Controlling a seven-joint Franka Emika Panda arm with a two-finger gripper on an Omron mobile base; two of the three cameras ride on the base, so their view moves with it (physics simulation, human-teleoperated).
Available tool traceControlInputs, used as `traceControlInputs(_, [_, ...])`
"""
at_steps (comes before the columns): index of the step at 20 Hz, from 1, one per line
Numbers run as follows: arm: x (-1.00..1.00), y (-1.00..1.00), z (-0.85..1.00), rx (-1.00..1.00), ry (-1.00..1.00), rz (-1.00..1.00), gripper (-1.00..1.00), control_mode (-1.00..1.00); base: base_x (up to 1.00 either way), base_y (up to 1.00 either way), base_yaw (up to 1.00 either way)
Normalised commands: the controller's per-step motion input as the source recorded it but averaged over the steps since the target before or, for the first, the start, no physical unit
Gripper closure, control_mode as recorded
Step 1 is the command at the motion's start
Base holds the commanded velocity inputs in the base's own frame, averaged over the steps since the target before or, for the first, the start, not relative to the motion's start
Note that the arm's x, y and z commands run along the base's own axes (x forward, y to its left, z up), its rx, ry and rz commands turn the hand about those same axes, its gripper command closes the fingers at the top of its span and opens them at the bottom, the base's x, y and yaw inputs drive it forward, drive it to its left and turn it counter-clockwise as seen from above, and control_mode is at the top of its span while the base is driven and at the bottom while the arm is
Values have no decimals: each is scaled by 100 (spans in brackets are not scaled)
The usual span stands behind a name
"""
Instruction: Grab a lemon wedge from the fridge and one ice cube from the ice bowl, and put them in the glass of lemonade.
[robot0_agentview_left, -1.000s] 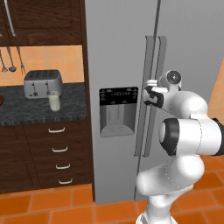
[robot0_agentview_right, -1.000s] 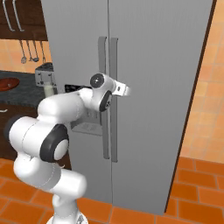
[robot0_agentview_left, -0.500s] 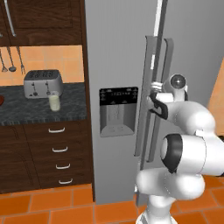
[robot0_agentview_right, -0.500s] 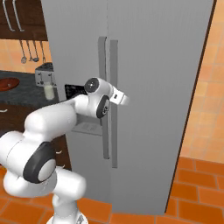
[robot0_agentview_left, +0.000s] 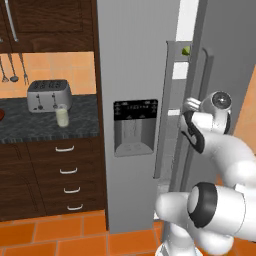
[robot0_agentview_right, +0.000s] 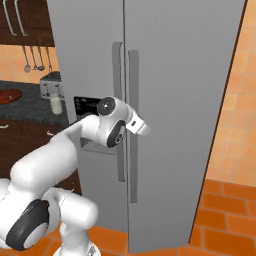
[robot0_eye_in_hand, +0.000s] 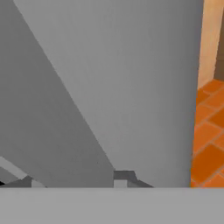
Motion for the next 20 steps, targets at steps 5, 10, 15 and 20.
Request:
traceControlInputs(5, [-89,-100,32,19,0,-14,100,-100,0,0,0])
traceControlInputs(10, [-72,-100,25,15,-1,-14,100,-100,0,0,0])
traceControlInputs(15, [-37,-100,12,6,0,-19,-100,-100,0,0,0])
traceControlInputs(20, [-67,-43,62,4,-9,-4,-100,-100,0,0,0])
